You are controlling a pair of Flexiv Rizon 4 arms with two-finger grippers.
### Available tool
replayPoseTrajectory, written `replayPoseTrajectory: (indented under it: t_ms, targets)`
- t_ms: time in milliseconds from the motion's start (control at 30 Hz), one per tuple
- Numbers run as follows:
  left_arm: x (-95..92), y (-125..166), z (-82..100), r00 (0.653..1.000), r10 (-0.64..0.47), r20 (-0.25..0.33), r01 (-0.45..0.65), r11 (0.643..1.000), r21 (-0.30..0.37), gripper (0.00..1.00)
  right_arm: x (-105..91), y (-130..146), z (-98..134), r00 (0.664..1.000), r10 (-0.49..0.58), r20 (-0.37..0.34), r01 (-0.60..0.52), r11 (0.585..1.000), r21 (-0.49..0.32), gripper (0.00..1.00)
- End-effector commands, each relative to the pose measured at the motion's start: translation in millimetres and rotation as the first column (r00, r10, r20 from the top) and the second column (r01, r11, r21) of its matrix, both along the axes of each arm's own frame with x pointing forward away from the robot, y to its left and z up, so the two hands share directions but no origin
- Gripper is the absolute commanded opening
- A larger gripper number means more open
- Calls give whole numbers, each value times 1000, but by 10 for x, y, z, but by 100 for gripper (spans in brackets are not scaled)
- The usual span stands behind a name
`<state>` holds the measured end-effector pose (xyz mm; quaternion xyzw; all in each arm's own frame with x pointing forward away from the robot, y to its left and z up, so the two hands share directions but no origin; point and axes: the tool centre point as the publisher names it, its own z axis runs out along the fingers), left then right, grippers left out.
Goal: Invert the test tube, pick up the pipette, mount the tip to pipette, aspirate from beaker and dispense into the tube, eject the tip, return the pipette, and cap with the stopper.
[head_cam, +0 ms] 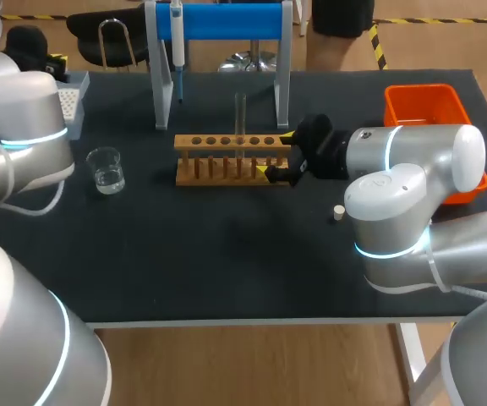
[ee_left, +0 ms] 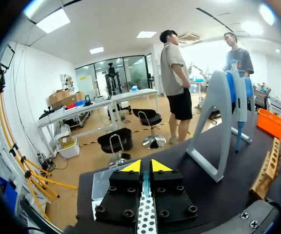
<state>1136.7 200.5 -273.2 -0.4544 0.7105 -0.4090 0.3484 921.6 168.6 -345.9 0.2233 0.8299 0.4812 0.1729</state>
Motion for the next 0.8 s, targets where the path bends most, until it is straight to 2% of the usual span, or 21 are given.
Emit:
replayPoseTrajectory:
  t_ms: [33, 533, 633, 700, 767, 800]
  targets:
    - [-48, 56, 95, 998, -40, -46, 40, 999, -8, 0, -3, 2, 3, 1000, -1, -2, 1, 1000, -2, 100]
    - [-48, 56, 95, 998, -40, -46, 40, 999, -8, 0, -3, 2, 3, 1000, -1, -2, 1, 1000, -2, 100]
    - [-272, -124, 187, 992, -108, -61, 107, 994, -21, 0, -3, 2, 3, 1000, -1, -2, 1, 1000, -2, 100]
    - [-471, -274, 245, 984, -163, -77, 161, 987, -29, 0, -3, 2, 3, 1000, -1, -2, 1, 1000, -2, 100]
    - [-672, -431, 304, 972, -203, -114, 204, 979, -7, 0, -3, 2, 3, 1000, -1, -2, 1, 1000, -2, 100]
    - [-782, -509, 340, 965, -234, -115, 233, 972, -22, 0, -3, 2, 3, 1000, -1, -2, 1, 1000, -2, 100]
